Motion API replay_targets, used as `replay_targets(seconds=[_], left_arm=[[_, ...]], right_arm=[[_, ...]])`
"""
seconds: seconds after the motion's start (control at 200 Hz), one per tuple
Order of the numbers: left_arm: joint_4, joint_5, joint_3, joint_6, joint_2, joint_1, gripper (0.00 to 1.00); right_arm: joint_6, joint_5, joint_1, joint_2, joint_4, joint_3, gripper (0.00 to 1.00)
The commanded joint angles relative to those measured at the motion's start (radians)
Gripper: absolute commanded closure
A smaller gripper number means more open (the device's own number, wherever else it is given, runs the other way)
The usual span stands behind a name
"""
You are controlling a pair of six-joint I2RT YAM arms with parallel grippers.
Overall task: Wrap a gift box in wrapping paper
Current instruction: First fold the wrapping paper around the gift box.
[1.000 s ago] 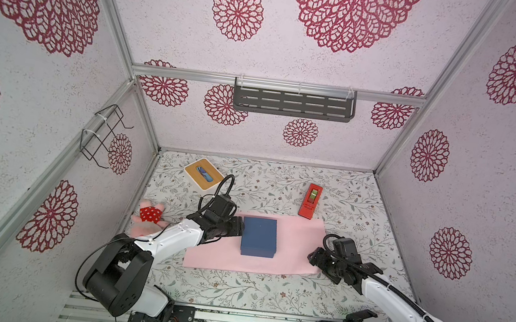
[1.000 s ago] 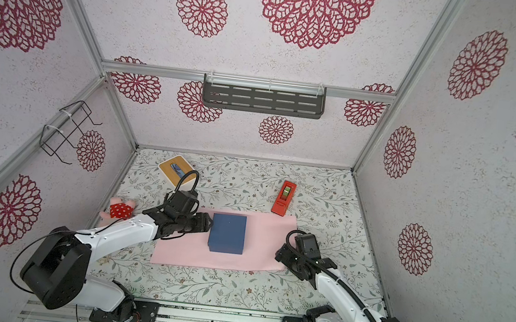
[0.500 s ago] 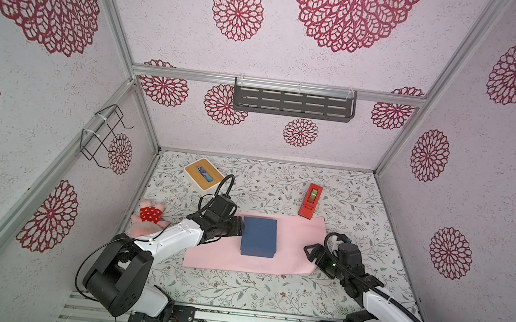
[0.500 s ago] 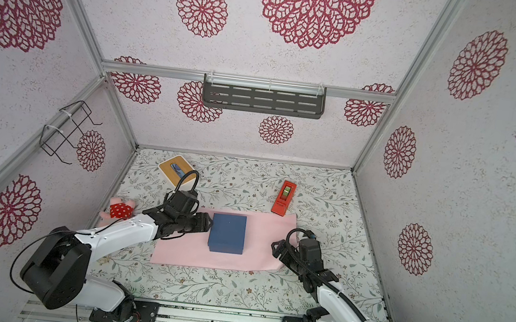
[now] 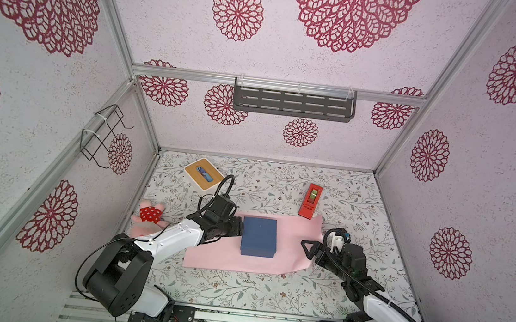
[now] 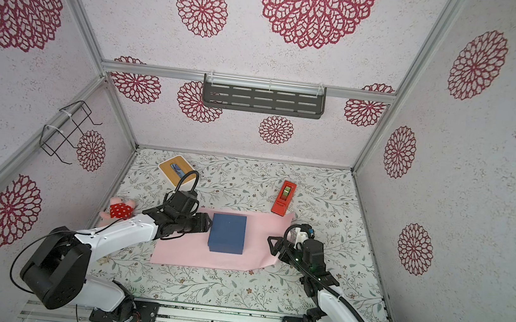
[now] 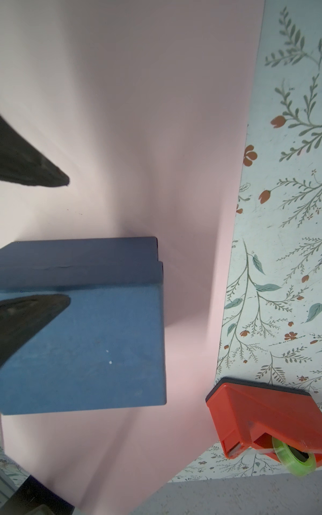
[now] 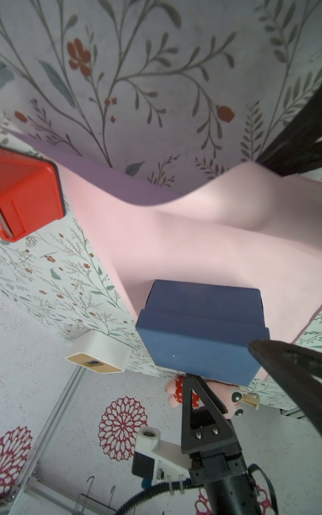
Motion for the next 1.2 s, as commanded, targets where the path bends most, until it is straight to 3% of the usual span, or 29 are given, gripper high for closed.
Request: replay_targets(seconds=[0.0,0.525,0.921,1.196], left_arm=[[-0.022,-0.012,0.022,0.015,0.001,0.005,0.36],[-0.049,-0.027,0.027,0.022,-0.016,0.006,0.36],[-0.056,-0.026,0.033,0.014,-0.016,0.007,0.37],[-0.048,-0.016,0.037,0.008,-0.012,0.004,0.37]], right_arm=[[-0.098,-0.075,-0.021,0.026,0.068,0.032,0.08],[-0.21,-0.276,-0.115,0.232,0.17,0.133,0.1],[-0.195,-0.312,-0.158,0.167,-0.282,0.206,0.25],[-0.178,-0.304,-0.211,0.119,-0.409,0.199,0.33]])
